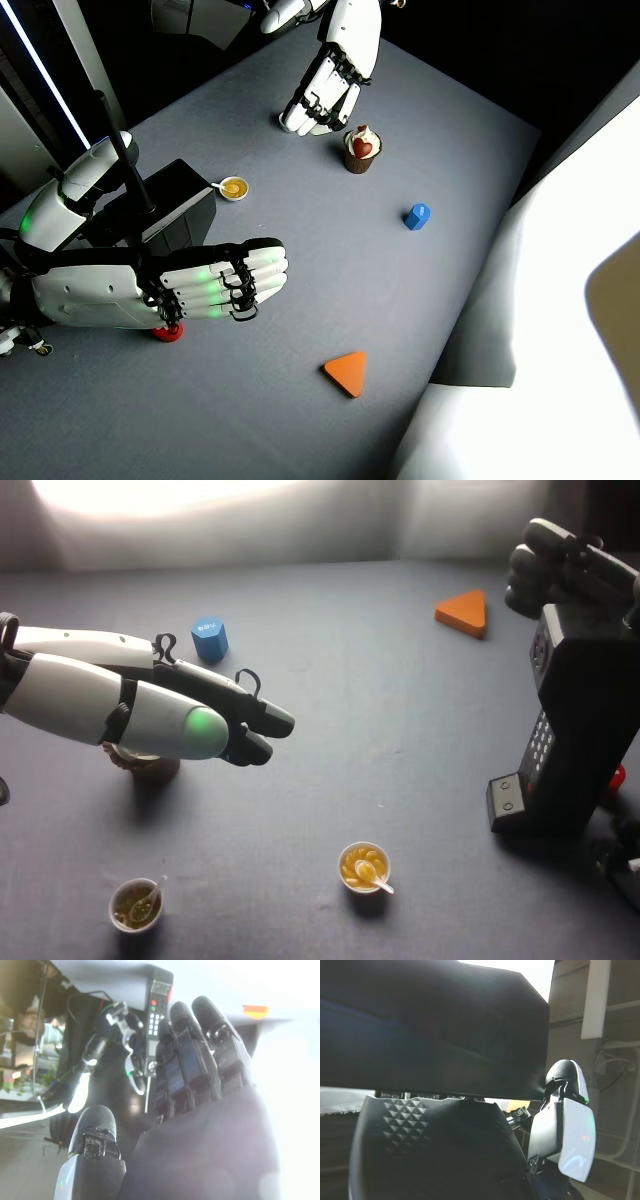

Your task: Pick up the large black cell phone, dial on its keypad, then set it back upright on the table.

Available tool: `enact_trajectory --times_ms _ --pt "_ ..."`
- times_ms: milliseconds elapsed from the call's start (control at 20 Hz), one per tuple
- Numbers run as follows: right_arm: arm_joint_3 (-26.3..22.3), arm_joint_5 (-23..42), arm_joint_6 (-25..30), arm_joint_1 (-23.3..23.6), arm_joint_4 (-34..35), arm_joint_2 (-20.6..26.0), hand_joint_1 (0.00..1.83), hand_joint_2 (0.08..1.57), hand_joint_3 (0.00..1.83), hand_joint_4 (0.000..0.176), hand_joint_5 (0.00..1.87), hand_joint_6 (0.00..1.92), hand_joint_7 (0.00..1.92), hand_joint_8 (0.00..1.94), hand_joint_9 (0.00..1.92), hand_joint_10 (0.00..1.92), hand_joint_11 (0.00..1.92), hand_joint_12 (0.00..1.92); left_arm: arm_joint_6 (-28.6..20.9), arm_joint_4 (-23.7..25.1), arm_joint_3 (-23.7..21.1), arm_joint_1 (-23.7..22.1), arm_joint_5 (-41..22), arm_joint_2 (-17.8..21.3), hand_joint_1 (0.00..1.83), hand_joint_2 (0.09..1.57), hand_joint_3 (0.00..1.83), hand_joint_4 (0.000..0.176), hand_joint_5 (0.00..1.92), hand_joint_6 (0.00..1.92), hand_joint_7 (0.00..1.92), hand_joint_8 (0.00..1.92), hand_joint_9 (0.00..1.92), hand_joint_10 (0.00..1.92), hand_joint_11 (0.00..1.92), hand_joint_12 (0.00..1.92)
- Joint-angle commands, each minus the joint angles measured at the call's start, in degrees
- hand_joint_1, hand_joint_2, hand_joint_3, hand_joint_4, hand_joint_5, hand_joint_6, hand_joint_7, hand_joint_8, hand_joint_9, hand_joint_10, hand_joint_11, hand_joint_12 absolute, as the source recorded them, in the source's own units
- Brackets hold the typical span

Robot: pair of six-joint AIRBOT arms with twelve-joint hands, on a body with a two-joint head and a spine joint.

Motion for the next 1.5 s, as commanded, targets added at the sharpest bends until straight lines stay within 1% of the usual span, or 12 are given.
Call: enact_trajectory --times_ms 0,150,200,350,500,650,900,1200,1250,1300,1350,1450 --pt "-0.1 7.1 0.5 0.5 0.2 1.0 0.23 0.95 0.00 0.027 0.17 0.00 0.18 0.00 0.14 0.00 0.00 0.43 -0.5 -4.0 0.0 -1.5 -2.7 0.7 0.00 1.25 0.00 0.000 0.30 0.01 0.49 0.01 0.50 0.01 0.10 1.06" --pt "-0.5 7.1 0.5 0.7 0.1 1.3 0.21 0.97 0.00 0.032 0.17 0.00 0.18 0.00 0.14 0.00 0.00 0.42 -0.7 -4.0 0.0 -1.5 -2.7 0.7 0.00 1.24 0.00 0.000 0.27 0.00 0.46 0.00 0.47 0.00 0.05 1.04" --pt "-0.6 7.1 0.5 0.8 0.0 1.4 0.23 0.96 0.00 0.032 0.17 0.00 0.19 0.00 0.14 0.00 0.00 0.43 -0.7 -4.0 0.0 -1.6 -2.7 0.7 0.00 1.24 0.00 0.000 0.29 0.01 0.49 0.01 0.50 0.01 0.10 1.06" --pt "-0.9 7.1 0.5 1.1 -0.1 1.7 0.24 0.95 0.00 0.029 0.17 0.00 0.20 0.00 0.16 0.00 0.00 0.48 -0.8 -4.0 0.0 -1.6 -2.7 0.8 0.00 1.25 0.00 0.000 0.29 0.01 0.48 0.00 0.48 0.00 0.06 1.04" --pt "-1.4 7.1 0.5 1.3 -0.1 2.0 0.22 0.95 0.00 0.030 0.15 0.00 0.16 0.00 0.13 0.00 0.00 0.42 -0.8 -4.0 0.0 -1.6 -2.6 0.8 0.00 1.25 0.00 0.000 0.29 0.00 0.48 0.00 0.48 0.00 0.07 1.05" --pt "-1.9 7.1 0.4 1.4 -0.1 2.3 0.26 0.94 0.00 0.019 0.17 0.00 0.18 0.00 0.15 0.00 0.00 0.47 -0.9 -4.0 0.0 -1.6 -2.6 0.8 0.00 1.25 0.00 0.000 0.31 0.00 0.49 0.00 0.50 0.01 0.10 1.03" --pt "-2.0 7.1 0.4 1.8 -0.1 2.5 0.25 0.94 0.00 0.020 0.17 0.00 0.19 0.00 0.16 0.00 0.00 0.50 -1.0 -4.0 -0.1 -1.6 -2.6 0.8 0.00 1.26 0.00 0.000 0.30 0.00 0.48 0.00 0.49 0.00 0.08 1.03" --pt "-2.9 7.1 0.4 2.4 -0.3 3.1 0.23 0.95 0.00 0.018 0.15 0.00 0.18 0.00 0.15 0.00 0.00 0.46 -1.1 -4.0 -0.1 -1.6 -2.6 0.8 0.00 1.26 0.00 0.000 0.32 0.01 0.50 0.01 0.51 0.01 0.10 1.04" --pt "-3.4 7.1 0.4 2.6 -0.3 3.4 0.20 0.97 0.00 0.019 0.12 0.00 0.14 0.00 0.12 0.00 0.00 0.37 -1.1 -4.0 -0.1 -1.6 -2.6 0.8 0.00 1.26 0.00 0.000 0.28 0.00 0.46 0.00 0.47 0.00 0.06 1.05" --pt "-3.7 7.1 0.4 2.7 -0.3 3.6 0.20 0.97 0.00 0.019 0.12 0.00 0.14 0.00 0.12 0.00 0.00 0.37 -1.1 -4.0 -0.1 -1.6 -2.6 0.8 0.00 1.26 0.00 0.000 0.28 0.00 0.46 0.00 0.47 0.00 0.06 1.05" --pt "-4.2 7.1 0.4 2.9 -0.3 3.8 0.25 0.93 0.00 0.027 0.19 0.00 0.21 0.00 0.19 0.00 0.00 0.54 -1.1 -4.0 -0.1 -1.7 -2.6 0.8 0.00 1.26 0.00 0.000 0.28 0.00 0.45 0.00 0.46 0.00 0.05 1.05" --pt "-5.0 7.1 0.3 3.3 -0.4 4.2 0.25 0.94 0.00 0.019 0.14 0.00 0.17 0.00 0.14 0.00 0.00 0.43 -1.1 -4.0 -0.1 -1.7 -2.6 0.8 0.00 1.25 0.00 0.000 0.28 0.00 0.45 0.00 0.47 0.00 0.05 1.06"
